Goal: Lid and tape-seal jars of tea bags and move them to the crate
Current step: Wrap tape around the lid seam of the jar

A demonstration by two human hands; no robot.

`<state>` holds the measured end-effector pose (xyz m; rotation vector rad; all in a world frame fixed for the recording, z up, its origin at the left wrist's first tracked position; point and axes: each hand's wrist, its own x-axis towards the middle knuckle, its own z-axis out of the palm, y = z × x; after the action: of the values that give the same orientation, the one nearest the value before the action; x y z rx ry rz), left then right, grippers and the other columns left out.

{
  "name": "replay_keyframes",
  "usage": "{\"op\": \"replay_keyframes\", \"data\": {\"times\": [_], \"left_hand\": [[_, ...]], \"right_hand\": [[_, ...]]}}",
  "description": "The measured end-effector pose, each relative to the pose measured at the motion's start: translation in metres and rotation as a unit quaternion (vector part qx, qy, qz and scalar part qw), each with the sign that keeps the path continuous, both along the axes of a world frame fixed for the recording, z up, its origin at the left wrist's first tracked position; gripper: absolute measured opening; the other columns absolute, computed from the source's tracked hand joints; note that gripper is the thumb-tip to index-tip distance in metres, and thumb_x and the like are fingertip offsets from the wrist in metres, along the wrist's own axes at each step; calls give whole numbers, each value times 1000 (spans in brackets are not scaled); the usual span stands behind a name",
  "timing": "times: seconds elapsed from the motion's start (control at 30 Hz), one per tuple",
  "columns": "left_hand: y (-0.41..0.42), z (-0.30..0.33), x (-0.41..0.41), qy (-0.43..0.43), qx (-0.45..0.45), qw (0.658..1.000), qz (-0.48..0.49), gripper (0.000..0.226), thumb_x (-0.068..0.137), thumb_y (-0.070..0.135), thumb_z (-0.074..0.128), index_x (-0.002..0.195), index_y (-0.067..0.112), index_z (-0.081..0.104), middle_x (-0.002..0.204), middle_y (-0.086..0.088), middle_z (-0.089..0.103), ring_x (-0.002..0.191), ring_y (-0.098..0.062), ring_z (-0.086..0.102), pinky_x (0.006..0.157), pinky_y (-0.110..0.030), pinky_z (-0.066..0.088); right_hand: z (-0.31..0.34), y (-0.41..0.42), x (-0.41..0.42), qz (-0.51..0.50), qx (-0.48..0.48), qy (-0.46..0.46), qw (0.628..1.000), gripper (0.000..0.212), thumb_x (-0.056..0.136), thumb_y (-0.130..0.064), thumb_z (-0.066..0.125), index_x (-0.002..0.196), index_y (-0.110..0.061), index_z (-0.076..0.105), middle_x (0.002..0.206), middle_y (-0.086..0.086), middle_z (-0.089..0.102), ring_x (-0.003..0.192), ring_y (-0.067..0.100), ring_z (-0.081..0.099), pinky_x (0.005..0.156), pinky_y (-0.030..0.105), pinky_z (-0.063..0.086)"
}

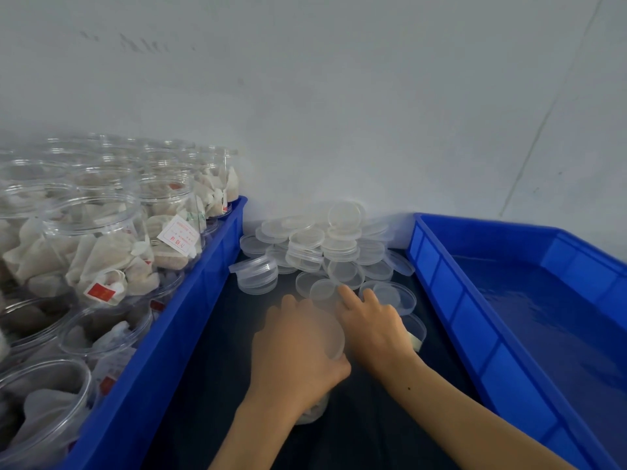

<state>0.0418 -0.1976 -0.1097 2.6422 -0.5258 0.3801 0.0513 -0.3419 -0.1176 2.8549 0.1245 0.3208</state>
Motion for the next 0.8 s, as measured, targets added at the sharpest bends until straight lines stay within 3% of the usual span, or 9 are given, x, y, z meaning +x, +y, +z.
{"op": "replay_keyframes", "data": {"times": [0.17, 0.3, 0.47, 0.53, 0.6, 0.67, 0.73, 0.8], "left_hand": [[0, -1, -1, -1, 0, 1000, 4, 72, 71, 65, 61, 126, 25, 38, 115, 9, 37, 97, -9, 35, 71, -25, 30], [0, 4, -1, 6, 4, 1000, -3, 72, 72, 64, 61, 128, 25, 37, 118, 8, 37, 105, -12, 41, 73, -24, 31], [-1, 4, -21, 75, 20, 991, -105, 77, 60, 67, 64, 124, 37, 32, 112, 17, 27, 106, -9, 37, 73, -31, 34], [-5, 4, -22, 90, 25, 989, -115, 80, 62, 66, 64, 127, 35, 30, 113, 15, 26, 105, -9, 34, 74, -30, 32], [-8, 6, -19, 94, 33, 990, -103, 80, 65, 65, 66, 129, 32, 30, 118, 12, 28, 108, -11, 35, 75, -30, 33], [-9, 6, -17, 95, 37, 990, -99, 81, 66, 65, 66, 130, 32, 30, 122, 11, 29, 111, -12, 36, 75, -29, 33], [-7, 5, -16, 103, 33, 990, -94, 82, 65, 67, 65, 131, 32, 30, 121, 12, 29, 112, -12, 36, 75, -29, 33], [-7, 8, -15, 106, 30, 990, -86, 81, 66, 68, 64, 130, 32, 31, 115, 11, 28, 109, -11, 36, 74, -29, 32]], "right_hand": [[0, -1, 6, 0, -7, -10, 1000, 37, 94, -14, 58, 128, -8, 47, 133, 7, 34, 109, 26, 48, 65, 31, 45], [0, 3, 14, -4, -22, -21, 1000, 35, 93, -10, 55, 127, -5, 47, 129, 8, 36, 106, 26, 49, 61, 29, 41], [29, -26, 40, -105, -14, -75, 991, 34, 92, -9, 57, 126, -7, 50, 134, 7, 38, 108, 25, 54, 67, 28, 44], [47, -38, 46, -103, 3, -104, 989, 38, 86, -7, 64, 122, -10, 52, 136, 5, 36, 103, 24, 56, 61, 28, 41], [57, -40, 45, -101, 42, -124, 986, 35, 78, -6, 72, 108, -15, 55, 126, 4, 41, 78, 19, 54, 51, 25, 30], [59, -42, 38, -90, 119, -162, 975, 28, 80, -5, 72, 96, -22, 56, 113, -1, 45, 57, 11, 41, 46, 20, 19], [54, -46, 29, -56, 251, -187, 948, 18, 93, -16, 62, 108, -26, 65, 101, -10, 45, 59, 4, 43, 47, 16, 24], [46, -46, 14, -23, 413, -181, 892, 32, 101, -26, 47, 130, -29, 60, 89, -15, 44, 69, -2, 49, 56, 12, 36]]}}
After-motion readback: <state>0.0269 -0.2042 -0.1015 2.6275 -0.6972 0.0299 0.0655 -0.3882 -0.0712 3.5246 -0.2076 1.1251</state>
